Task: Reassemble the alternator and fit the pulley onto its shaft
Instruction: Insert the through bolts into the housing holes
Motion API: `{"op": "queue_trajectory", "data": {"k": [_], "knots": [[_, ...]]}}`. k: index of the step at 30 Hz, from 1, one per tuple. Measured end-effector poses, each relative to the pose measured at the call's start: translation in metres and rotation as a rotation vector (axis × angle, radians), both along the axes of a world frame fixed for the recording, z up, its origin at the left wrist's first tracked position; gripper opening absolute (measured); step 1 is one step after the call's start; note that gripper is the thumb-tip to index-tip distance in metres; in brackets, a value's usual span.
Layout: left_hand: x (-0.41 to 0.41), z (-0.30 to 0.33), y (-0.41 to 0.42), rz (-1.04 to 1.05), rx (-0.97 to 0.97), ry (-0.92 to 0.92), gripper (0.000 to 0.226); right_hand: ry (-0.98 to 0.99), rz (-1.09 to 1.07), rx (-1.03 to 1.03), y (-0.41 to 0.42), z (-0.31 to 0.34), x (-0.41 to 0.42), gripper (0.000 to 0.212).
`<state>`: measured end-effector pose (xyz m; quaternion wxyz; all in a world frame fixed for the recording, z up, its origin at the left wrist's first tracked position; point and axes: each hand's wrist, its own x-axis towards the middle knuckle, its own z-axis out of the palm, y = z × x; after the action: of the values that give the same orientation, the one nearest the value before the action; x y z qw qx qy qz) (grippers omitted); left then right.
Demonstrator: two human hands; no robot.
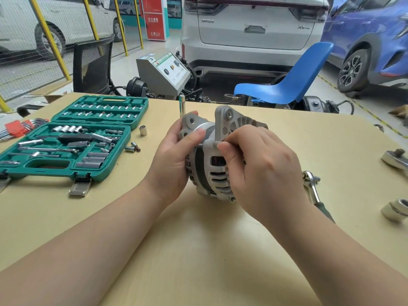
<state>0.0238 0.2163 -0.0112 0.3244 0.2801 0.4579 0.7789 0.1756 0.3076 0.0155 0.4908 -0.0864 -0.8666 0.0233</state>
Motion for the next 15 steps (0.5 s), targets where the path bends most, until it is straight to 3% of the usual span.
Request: {"op": "queue_trajectory", "data": {"k": [4, 10, 15], "knots": [[0.0013, 0.0000, -0.0008, 0.024, -0.018, 0.049, 0.051, 0.023, -0.031, 0.001, 0.0023, 0.0021, -0.0022, 0.045], [-0.0004, -0.0025, 0.0002, 0.043, -0.016, 0.064, 0.040, -0.027, 0.080, -0.044, 0.0036, -0.0007, 0.0024, 0.012], [-0.0026, -0.0033, 0.0014, 0.068, -0.021, 0.026, 0.047, -0.075, 0.023, -0.022, 0.0010, 0.0046, -0.0032, 0.016]]}}
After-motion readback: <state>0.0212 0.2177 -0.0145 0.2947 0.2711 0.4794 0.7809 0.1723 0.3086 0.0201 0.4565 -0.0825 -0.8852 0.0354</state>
